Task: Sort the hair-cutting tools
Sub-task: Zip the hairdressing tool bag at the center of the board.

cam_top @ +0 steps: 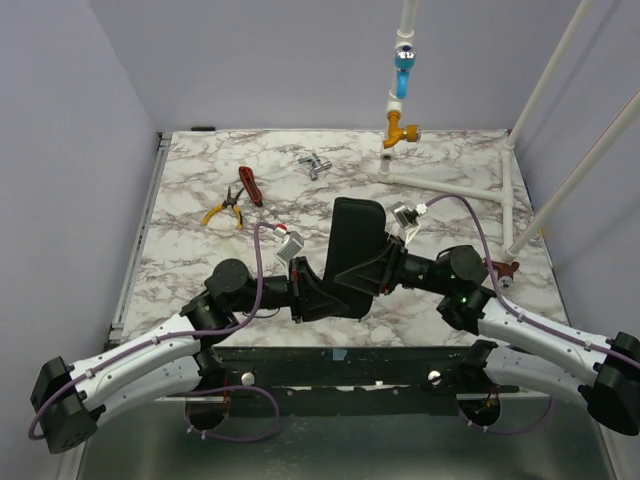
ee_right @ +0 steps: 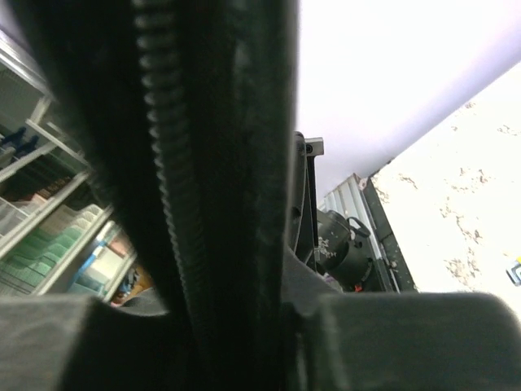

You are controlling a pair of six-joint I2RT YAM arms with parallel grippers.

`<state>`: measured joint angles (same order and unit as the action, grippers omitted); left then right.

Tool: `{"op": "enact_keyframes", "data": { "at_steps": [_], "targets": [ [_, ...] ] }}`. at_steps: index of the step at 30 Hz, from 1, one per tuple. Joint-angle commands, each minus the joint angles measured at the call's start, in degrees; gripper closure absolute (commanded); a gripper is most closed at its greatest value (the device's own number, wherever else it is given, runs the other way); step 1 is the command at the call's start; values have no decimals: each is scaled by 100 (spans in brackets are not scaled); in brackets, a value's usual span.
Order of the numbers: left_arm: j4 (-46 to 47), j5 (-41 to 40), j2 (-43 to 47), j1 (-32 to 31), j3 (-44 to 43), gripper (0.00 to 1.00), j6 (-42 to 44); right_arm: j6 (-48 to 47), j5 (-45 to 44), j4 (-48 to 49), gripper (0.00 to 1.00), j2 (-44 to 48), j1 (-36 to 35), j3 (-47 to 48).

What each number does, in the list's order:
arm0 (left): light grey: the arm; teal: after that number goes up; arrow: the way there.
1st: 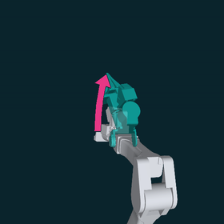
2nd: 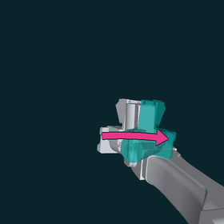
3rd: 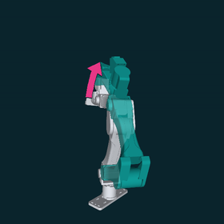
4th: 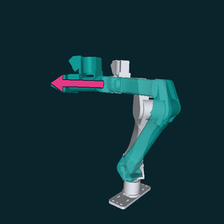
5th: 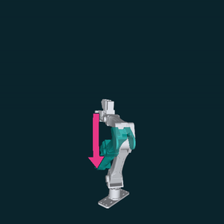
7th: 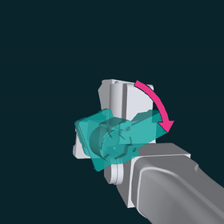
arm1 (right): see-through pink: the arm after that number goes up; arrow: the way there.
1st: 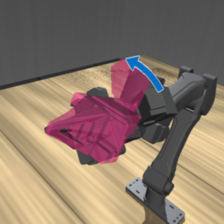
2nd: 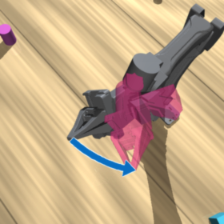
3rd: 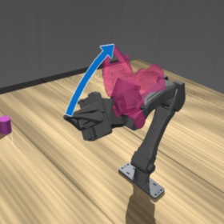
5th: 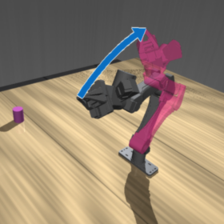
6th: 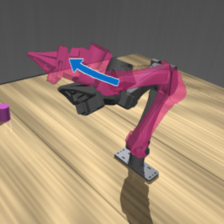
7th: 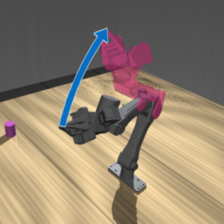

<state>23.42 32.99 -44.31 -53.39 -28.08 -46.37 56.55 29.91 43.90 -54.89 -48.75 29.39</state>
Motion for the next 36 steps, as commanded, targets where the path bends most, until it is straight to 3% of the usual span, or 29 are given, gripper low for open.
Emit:
{"op": "enact_keyframes", "data": {
  "at_steps": [1,5,11,16,26,30,31,33,36],
  "targets": [
    [-496,-421,461,-19,-273,100,437,-685,-274,-1197,51,333,-30,477],
    [-1295,-1065,836,78,-547,100,772,-1486,-983,-2749,41,691,-29,873],
    [-2286,-2296,1125,358,-1168,100,1113,-2515,-2215,-4573,39,1093,-31,1541],
    [-2953,-2752,781,763,-2071,100,1248,-3042,-2525,-4815,39,1174,-38,1580],
    [-3672,-1524,-660,1676,-3637,100,448,-3848,-3407,-4440,43,561,-294,1957],
    [-3309,-752,-865,2141,-3475,100,14,-4179,-4566,-4053,42,255,-645,2000],
    [-3067,-512,-860,2323,-3329,100,-143,-4217,-4715,-3887,36,262,-685,1861],
    [-2568,66,-893,2734,-3012,100,-510,-4329,-4724,-3332,29,381,-689,1465],
    [-1636,892,-1081,3219,-2533,100,-1117,-4404,-4656,-3209,27,442,-697,1285]
  ]
}}
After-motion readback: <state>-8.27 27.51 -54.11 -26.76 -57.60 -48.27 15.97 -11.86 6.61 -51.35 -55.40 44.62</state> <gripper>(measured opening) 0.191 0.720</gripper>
